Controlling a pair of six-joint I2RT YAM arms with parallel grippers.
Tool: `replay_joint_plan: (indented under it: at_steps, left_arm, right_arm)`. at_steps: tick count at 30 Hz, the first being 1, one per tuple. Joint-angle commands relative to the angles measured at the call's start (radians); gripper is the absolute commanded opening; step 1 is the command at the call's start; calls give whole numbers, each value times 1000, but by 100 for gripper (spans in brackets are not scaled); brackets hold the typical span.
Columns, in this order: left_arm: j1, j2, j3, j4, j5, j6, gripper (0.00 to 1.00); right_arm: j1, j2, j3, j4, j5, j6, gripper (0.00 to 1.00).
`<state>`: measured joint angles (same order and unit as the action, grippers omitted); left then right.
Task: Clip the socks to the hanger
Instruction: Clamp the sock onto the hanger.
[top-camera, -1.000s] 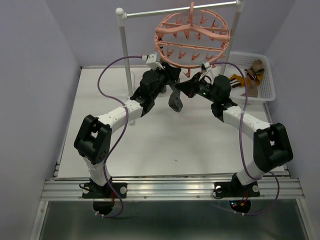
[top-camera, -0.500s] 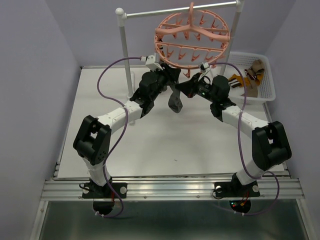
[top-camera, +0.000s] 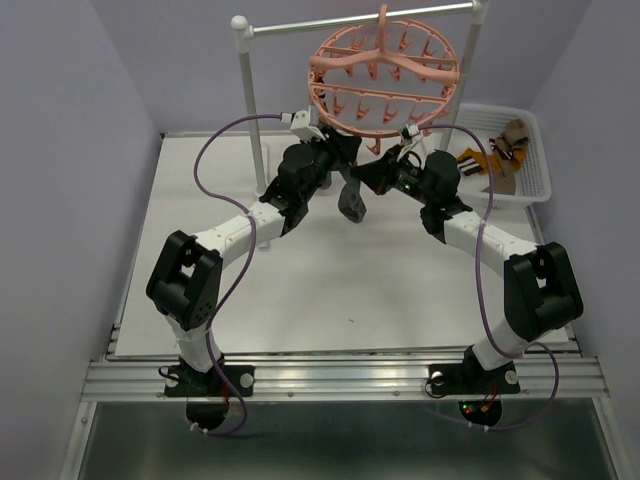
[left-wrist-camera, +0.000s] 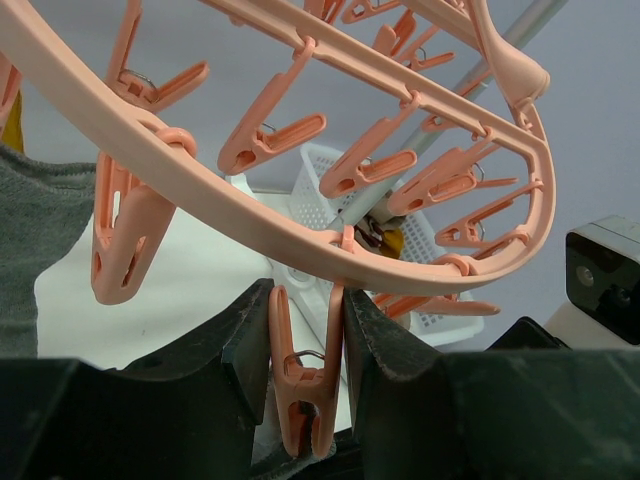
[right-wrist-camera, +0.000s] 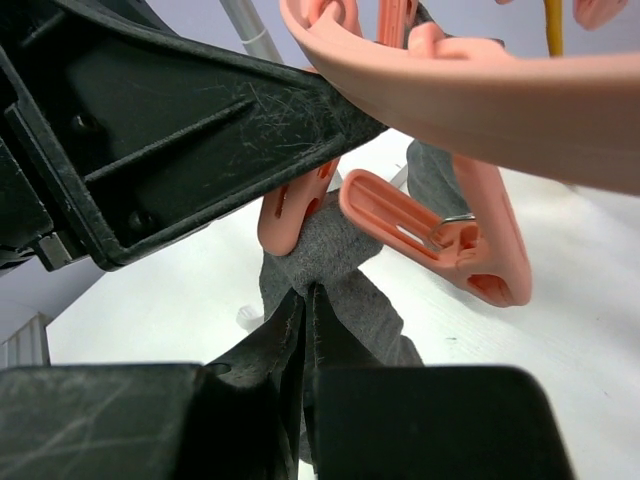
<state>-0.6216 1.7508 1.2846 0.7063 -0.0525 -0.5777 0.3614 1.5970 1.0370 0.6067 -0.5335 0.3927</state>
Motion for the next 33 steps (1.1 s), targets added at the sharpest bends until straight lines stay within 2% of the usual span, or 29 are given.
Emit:
replay_joint_plan:
  at_steps: [1, 12, 18, 33]
  left_arm:
    - [8, -53, -7, 59, -58, -10, 0]
    - [6, -53, -10, 67, -53, -14, 0]
    - [7, -53, -14, 67, -64, -20, 0]
    - [8, -59, -22, 73, -40, -31, 0]
  right_arm:
    - [7, -16, 37, 87, -29, 28, 1]
    - [7, -8, 38, 97, -2, 67, 1]
    - [7, 11, 43, 168, -55, 150, 1]
    - [7, 32, 67, 110, -28, 135, 1]
